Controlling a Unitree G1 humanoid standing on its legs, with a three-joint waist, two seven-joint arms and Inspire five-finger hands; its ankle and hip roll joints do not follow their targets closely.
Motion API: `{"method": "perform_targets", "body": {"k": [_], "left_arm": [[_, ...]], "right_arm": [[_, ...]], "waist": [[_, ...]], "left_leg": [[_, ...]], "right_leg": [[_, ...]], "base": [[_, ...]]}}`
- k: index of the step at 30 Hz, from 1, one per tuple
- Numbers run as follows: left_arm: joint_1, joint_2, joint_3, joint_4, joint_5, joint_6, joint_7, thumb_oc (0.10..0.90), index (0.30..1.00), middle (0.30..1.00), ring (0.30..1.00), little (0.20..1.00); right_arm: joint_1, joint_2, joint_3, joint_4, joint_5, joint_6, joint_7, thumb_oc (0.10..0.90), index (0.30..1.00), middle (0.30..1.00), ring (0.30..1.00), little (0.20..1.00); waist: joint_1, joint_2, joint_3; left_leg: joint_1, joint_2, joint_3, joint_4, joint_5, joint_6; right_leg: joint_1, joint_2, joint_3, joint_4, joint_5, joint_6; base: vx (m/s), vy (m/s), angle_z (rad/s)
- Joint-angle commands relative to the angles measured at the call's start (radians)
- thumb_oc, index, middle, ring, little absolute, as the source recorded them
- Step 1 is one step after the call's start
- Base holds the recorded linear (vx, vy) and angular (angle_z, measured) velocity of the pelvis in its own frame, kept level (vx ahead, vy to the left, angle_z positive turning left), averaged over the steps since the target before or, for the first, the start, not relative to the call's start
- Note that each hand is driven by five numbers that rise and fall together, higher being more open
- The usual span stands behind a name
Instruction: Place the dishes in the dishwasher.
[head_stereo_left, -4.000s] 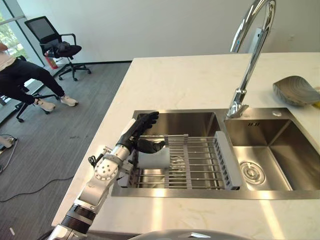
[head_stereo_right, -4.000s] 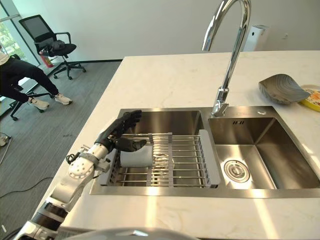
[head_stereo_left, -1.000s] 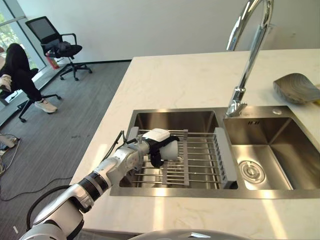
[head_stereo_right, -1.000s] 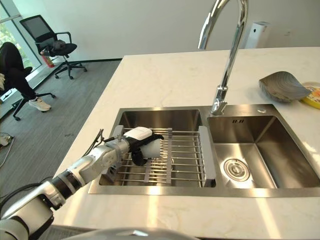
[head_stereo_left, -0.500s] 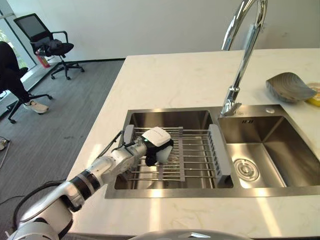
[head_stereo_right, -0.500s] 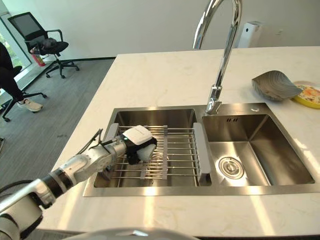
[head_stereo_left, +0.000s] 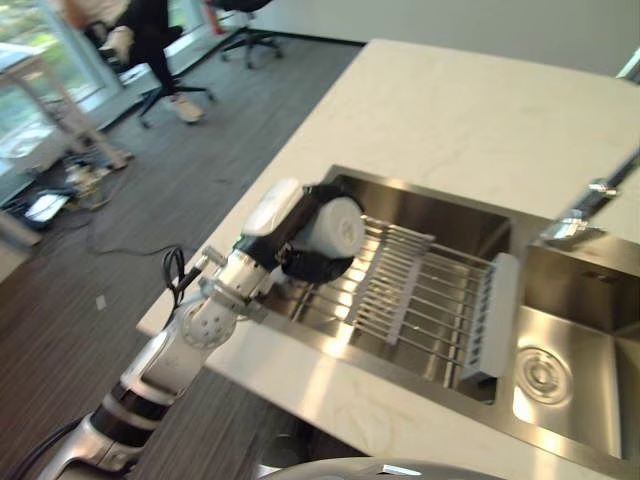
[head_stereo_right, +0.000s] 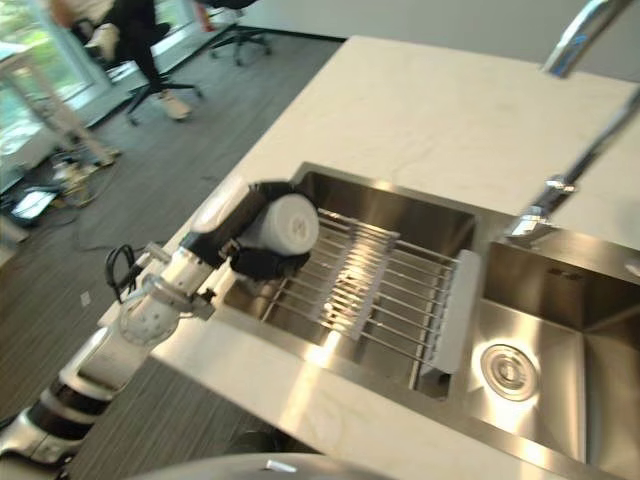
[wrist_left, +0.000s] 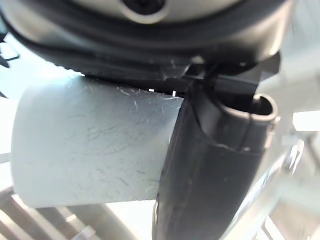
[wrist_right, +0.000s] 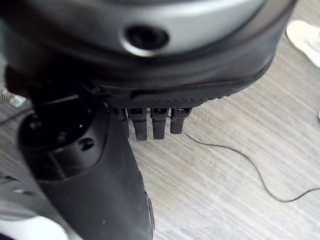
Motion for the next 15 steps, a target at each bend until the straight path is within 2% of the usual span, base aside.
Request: {"method": "perform_targets", "body": {"k": [1,2,3,4,5,6,8,9,11,12,13,15], "left_arm": [[-0.130,0.064,0.053,-0.068,-0.190,-0.073,0.033,0.400,0.300,0.300,0.300,0.300],[-0.114,-0.041,0.085,-0.073,-0.380,-0.078,-0.007,0.400,0.300,0.300,0.300,0.300],[-0.114,-0.041,0.085,-0.073,-0.380,-0.078,-0.007,0.400,0.300,0.300,0.300,0.300],[-0.113,-0.067,0.097,-0.073,-0.435,-0.073,-0.023,0.400,0.300,0.300,0.300,0.300],[-0.114,-0.107,0.108,-0.075,-0.498,-0.068,-0.039,0.400,0.300,0.300,0.300,0.300],[-0.115,-0.107,0.109,-0.075,-0.499,-0.068,-0.039,0.400,0.300,0.300,0.300,0.300],[-0.118,-0.128,0.125,-0.068,-0.569,-0.071,-0.059,0.400,0.300,0.300,0.300,0.300],[-0.118,-0.128,0.125,-0.068,-0.569,-0.071,-0.059,0.400,0.300,0.300,0.300,0.300],[-0.118,-0.131,0.132,-0.058,-0.584,-0.072,-0.064,0.400,0.300,0.300,0.300,0.300],[-0.118,-0.131,0.132,-0.058,-0.584,-0.072,-0.064,0.400,0.300,0.300,0.300,0.300],[-0.108,-0.122,0.141,-0.054,-0.579,-0.067,-0.075,0.400,0.300,0.300,0.300,0.300],[-0.095,-0.120,0.149,-0.055,-0.579,-0.062,-0.080,0.400,0.300,0.300,0.300,0.300]], "right_arm": [[-0.117,-0.074,-0.051,0.018,0.007,0.015,0.000,0.800,0.900,0.900,0.900,0.900],[-0.131,-0.064,-0.067,0.018,0.026,0.024,0.009,0.800,0.900,0.900,0.900,0.900],[-0.131,-0.064,-0.067,0.018,0.026,0.024,0.009,0.800,0.900,0.900,0.900,0.900],[-0.134,-0.068,-0.068,0.018,0.031,0.027,0.014,0.800,0.900,0.900,0.900,0.900],[-0.136,-0.062,-0.074,0.016,0.040,0.031,0.025,0.800,0.900,0.900,0.900,0.900],[-0.137,-0.062,-0.074,0.016,0.040,0.031,0.025,0.800,0.900,0.900,0.900,0.900],[-0.126,-0.058,-0.088,0.009,0.047,0.036,0.035,0.800,0.900,0.900,0.900,0.900],[-0.126,-0.058,-0.088,0.009,0.047,0.036,0.035,0.800,0.900,0.900,0.900,0.900],[-0.118,-0.057,-0.100,0.005,0.054,0.038,0.039,0.800,0.900,0.900,0.900,0.900],[-0.118,-0.057,-0.100,0.005,0.054,0.038,0.039,0.800,0.900,0.900,0.900,0.900],[-0.107,-0.053,-0.113,0.005,0.063,0.038,0.043,0.800,0.900,0.900,0.900,0.900],[-0.102,-0.052,-0.116,0.008,0.064,0.037,0.044,0.800,0.900,0.900,0.900,0.900]], "waist": [[-0.019,0.059,-0.052],[-0.035,0.051,-0.057],[-0.035,0.051,-0.057],[-0.046,0.053,-0.057],[-0.069,0.051,-0.067],[-0.073,0.050,-0.068],[-0.106,0.049,-0.087],[-0.106,0.049,-0.087],[-0.127,0.047,-0.102],[-0.127,0.047,-0.102],[-0.135,0.045,-0.113],[-0.137,0.044,-0.115]], "left_leg": [[-0.001,0.044,-0.054,-0.026,0.123,0.025],[0.063,0.052,-0.010,0.038,0.065,0.028],[0.063,0.052,-0.010,0.038,0.065,0.028],[0.083,0.064,0.005,0.071,0.039,0.027],[0.152,0.100,0.055,0.097,0.021,0.015],[0.148,0.098,0.052,0.095,0.025,0.017],[0.237,0.178,0.119,0.114,0.042,-0.012],[0.237,0.178,0.119,0.114,0.042,-0.012],[0.272,0.222,0.118,0.130,0.067,-0.032],[0.272,0.222,0.118,0.130,0.067,-0.032],[0.304,0.253,0.101,0.132,0.068,-0.055],[0.312,0.253,0.087,0.124,0.061,-0.059]], "right_leg": [[0.043,-0.020,0.114,0.020,-0.079,0.136],[0.014,-0.041,0.084,0.020,-0.058,0.126],[0.014,-0.041,0.084,0.020,-0.058,0.126],[0.009,-0.046,0.065,0.020,-0.054,0.126],[-0.013,-0.063,0.022,0.020,-0.032,0.128],[-0.016,-0.066,0.019,0.020,-0.029,0.128],[-0.048,-0.106,-0.063,0.027,0.007,0.139],[-0.048,-0.106,-0.063,0.027,0.007,0.139],[-0.064,-0.136,-0.118,0.036,0.035,0.149],[-0.064,-0.136,-0.118,0.036,0.035,0.149],[-0.077,-0.164,-0.129,0.040,0.058,0.177],[-0.079,-0.179,-0.141,0.042,0.083,0.191]], "base": [[-0.36,0.006,0.59],[-0.27,0.008,0.00],[-0.35,0.012,-0.19],[-0.29,0.052,0.17],[-0.30,0.053,0.45],[-0.34,0.093,0.76],[-0.28,0.134,0.57],[-0.25,0.161,0.82],[-0.20,0.160,1.96],[-0.24,0.314,1.82],[-0.15,0.224,0.51],[-0.20,0.352,0.81]]}}
